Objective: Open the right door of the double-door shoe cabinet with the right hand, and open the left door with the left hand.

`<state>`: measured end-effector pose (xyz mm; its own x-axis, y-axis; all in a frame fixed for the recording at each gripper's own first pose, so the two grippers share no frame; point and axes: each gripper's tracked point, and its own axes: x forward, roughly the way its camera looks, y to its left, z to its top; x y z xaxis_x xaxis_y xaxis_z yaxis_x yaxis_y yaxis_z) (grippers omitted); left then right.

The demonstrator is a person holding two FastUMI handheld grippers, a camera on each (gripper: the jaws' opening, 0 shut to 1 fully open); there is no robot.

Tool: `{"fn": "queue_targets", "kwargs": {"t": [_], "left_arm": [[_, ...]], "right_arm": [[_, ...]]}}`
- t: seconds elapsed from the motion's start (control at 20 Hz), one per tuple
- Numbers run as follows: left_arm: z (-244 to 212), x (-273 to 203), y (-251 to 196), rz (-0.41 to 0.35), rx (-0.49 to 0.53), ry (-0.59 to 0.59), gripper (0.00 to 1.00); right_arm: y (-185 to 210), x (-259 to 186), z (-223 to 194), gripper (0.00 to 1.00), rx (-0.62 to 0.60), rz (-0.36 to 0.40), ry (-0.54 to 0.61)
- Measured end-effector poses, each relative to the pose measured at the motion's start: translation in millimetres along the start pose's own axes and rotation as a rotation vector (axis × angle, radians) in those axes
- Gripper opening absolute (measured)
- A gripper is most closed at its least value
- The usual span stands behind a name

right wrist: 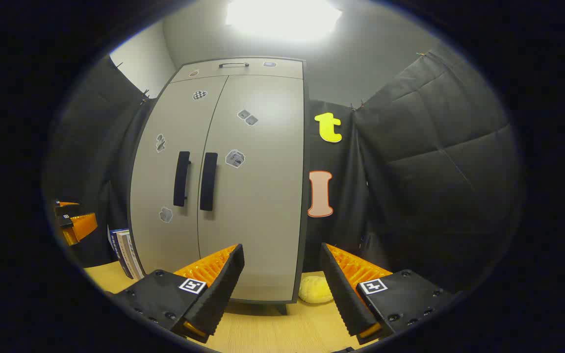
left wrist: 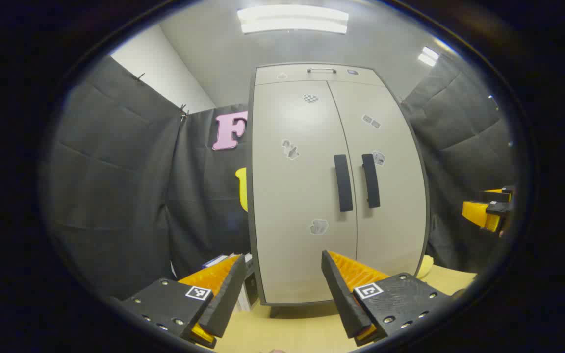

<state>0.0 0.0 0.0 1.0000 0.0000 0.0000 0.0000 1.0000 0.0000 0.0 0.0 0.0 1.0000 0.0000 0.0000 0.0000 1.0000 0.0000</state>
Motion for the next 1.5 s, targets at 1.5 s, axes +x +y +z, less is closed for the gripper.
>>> {"fn": "queue_targets", "kwargs": {"t": [1.5], "left_arm": [[-7.1,8.8,15.0,0.111,0.035,0.024,0.9]], "right_arm": [[71.3,89.0,37.0,0.98,0.051,0.143,0.015]]}}
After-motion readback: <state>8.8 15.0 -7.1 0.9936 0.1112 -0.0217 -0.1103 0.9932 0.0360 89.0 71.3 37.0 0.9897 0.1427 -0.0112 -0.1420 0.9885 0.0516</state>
